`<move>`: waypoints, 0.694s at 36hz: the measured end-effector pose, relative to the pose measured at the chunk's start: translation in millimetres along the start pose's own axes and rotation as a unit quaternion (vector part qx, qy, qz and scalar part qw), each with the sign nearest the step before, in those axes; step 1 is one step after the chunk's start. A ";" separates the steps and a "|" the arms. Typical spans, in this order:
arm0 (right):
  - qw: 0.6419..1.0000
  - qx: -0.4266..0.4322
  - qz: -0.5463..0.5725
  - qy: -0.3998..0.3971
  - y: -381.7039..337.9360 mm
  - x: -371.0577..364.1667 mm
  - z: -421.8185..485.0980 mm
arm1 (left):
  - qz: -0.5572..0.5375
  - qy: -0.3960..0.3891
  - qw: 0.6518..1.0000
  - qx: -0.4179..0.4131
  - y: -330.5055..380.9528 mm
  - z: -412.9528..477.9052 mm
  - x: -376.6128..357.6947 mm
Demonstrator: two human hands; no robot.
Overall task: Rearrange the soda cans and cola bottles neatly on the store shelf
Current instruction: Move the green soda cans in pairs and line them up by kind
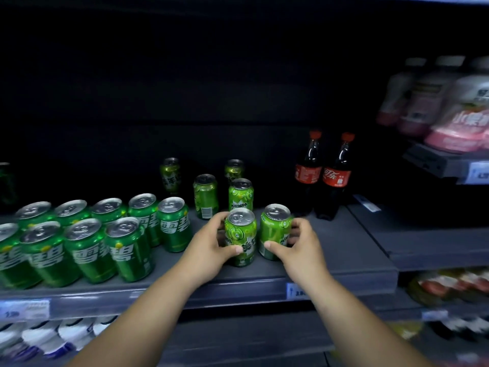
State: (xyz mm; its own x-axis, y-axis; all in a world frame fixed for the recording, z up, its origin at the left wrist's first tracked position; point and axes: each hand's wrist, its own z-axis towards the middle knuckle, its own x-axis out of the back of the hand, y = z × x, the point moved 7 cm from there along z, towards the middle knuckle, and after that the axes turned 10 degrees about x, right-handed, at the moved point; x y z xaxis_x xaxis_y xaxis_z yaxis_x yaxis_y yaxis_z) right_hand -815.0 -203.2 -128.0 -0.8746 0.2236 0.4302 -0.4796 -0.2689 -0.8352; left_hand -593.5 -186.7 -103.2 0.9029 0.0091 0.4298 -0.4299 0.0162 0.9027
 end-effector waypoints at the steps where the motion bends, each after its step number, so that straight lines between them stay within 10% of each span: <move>1: 1.000 -0.002 -0.002 0.004 -5.1 -0.5 -7.0 | -0.003 -0.017 1.000 -0.003 -0.9 -3.2 2.0; 11: 0.999 -0.013 -0.040 -0.001 -26.6 -14.0 -42.5 | -0.061 -0.096 0.993 -0.017 -9.6 -30.4 5.6; 25: 0.996 0.004 -0.020 -0.091 -19.2 -10.2 -33.8 | 0.017 0.027 0.999 0.012 -18.2 -24.8 2.5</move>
State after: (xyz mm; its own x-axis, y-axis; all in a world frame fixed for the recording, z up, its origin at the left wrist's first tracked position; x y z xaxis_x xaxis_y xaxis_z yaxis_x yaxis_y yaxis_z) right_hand -794.5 -168.7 -128.0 -0.8530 0.0602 0.5184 -0.5138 -0.2709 -0.8140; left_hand -583.5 -162.2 -119.1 0.8863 0.0638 0.4586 -0.4590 -0.0094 0.8884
